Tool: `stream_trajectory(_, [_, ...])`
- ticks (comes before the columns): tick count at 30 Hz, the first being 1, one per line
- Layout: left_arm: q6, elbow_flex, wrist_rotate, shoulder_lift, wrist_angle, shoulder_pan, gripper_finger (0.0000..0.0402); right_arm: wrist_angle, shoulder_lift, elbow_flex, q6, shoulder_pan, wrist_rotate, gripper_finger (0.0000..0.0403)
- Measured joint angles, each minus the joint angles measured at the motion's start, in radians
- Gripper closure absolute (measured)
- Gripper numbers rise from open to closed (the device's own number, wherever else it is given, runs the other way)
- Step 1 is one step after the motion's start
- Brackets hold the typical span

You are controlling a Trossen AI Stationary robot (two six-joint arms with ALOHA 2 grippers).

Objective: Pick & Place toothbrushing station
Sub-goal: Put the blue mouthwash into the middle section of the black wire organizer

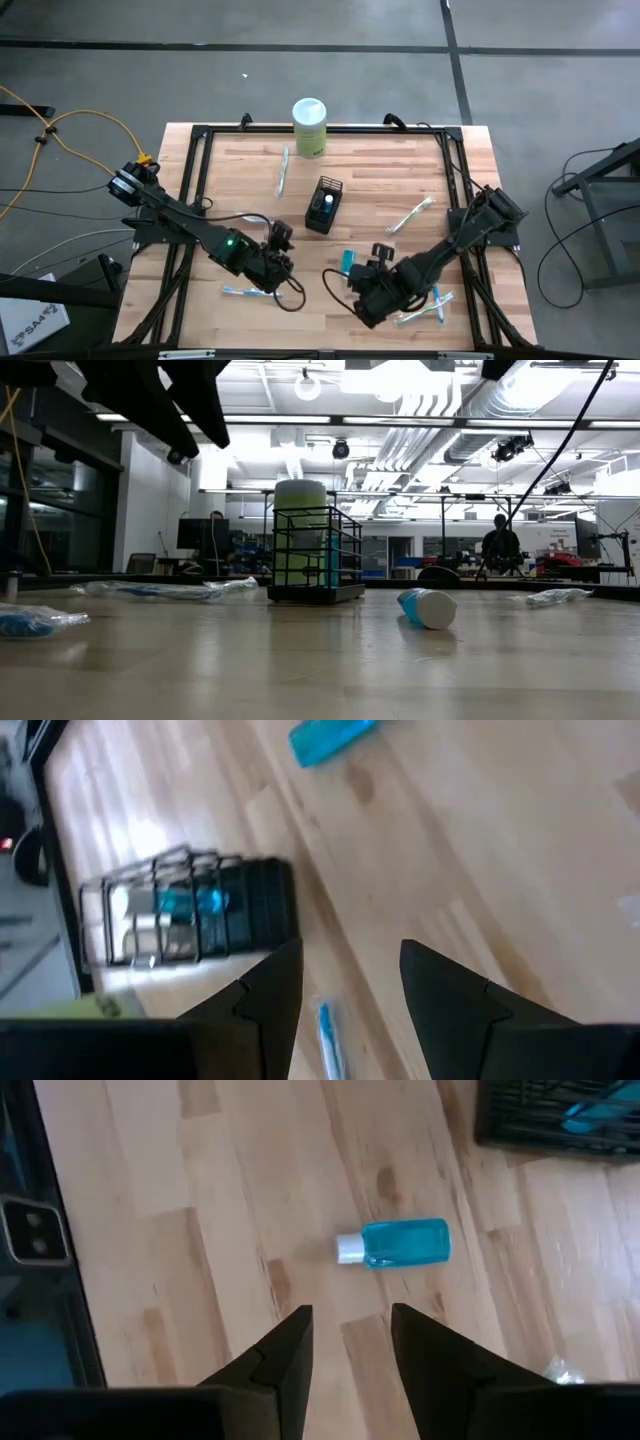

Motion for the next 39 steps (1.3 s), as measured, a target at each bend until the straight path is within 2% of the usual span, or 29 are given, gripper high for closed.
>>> stream_trajectory(7, [0.044, 0.0, 0.015, 0.0, 0.024, 0.0, 0.0242, 0.015, 0.0, 0.0, 0.206, 0.054, 0.125, 0.0283])
stream_trajectory(11, [0.132, 0.0, 0.026, 0.0, 0.024, 0.0, 0.0242, 0.039, 0.0, 0.0, 0.287, 0.067, 0.144, 0.029])
stream_trajectory(15, [0.156, 0.0, 0.068, 0.001, 0.024, 0.0, 0.0242, 0.067, 0.019, 0.0, 0.352, 0.077, 0.19, 0.0292])
stream_trajectory(21, [0.292, -0.001, 0.089, 0.002, 0.054, 0.0, 0.0242, 0.07, 0.053, -0.001, 0.397, 0.083, 0.182, 0.0288])
stream_trajectory(26, [0.456, -0.001, 0.238, 0.021, 0.189, 0.025, 0.0242, 0.074, 0.059, -0.001, 0.441, 0.094, 0.173, 0.0292])
stream_trajectory(29, [0.548, -0.001, 0.272, 0.067, 0.265, 0.043, 0.0242, 0.074, 0.059, -0.001, 0.471, 0.117, 0.164, 0.0293])
stream_trajectory(34, [0.678, -0.002, 0.204, 0.168, 0.4, 0.062, 0.0242, 0.061, 0.059, -0.001, 0.543, 0.168, 0.159, 0.0293])
stream_trajectory(39, [0.775, -0.003, 0.164, 0.26, 0.537, 0.093, 0.0242, -0.001, 0.059, -0.001, 0.659, 0.229, 0.215, 0.0293])
